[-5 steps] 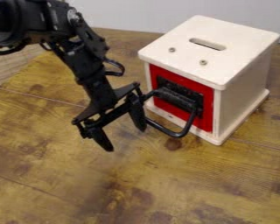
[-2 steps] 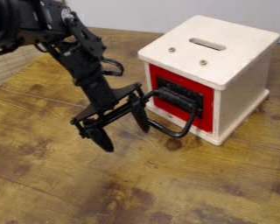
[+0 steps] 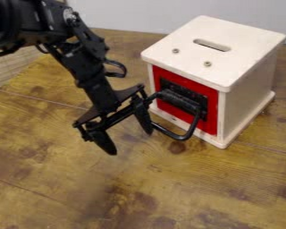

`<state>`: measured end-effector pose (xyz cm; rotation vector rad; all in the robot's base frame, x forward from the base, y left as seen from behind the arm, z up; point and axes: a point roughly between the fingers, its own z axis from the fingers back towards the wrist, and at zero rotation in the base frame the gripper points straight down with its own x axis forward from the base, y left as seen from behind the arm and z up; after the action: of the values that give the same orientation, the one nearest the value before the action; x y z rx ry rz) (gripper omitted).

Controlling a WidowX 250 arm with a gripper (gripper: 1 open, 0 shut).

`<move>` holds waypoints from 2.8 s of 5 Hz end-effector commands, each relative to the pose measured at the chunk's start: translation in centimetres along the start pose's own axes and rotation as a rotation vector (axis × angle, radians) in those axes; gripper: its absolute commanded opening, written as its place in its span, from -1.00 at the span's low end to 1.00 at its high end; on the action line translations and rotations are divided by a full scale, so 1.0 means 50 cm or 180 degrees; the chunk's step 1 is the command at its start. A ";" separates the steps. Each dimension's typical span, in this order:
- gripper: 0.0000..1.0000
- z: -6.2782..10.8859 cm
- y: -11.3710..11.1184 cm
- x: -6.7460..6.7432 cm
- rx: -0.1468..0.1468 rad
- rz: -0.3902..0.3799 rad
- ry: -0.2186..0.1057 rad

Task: Open the drawer

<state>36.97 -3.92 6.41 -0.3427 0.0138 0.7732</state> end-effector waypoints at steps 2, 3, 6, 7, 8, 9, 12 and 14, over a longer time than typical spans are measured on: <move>1.00 0.036 -0.042 -0.020 -0.0136 -0.0186 -0.0222; 1.00 0.038 -0.048 -0.021 -0.0112 -0.0222 -0.0227; 1.00 0.058 -0.066 -0.019 -0.0025 -0.0129 -0.0359; 1.00 0.046 -0.060 -0.019 -0.0016 -0.0117 -0.0381; 1.00 0.032 -0.052 -0.020 -0.0002 -0.0112 -0.0399; 1.00 0.021 -0.036 -0.024 0.0024 -0.0104 -0.0424; 1.00 -0.017 -0.025 -0.029 0.0046 -0.0157 -0.0405; 1.00 -0.018 -0.026 -0.040 0.0048 -0.0140 -0.0406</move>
<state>37.07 -6.17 6.26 -0.2901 -0.1171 0.7676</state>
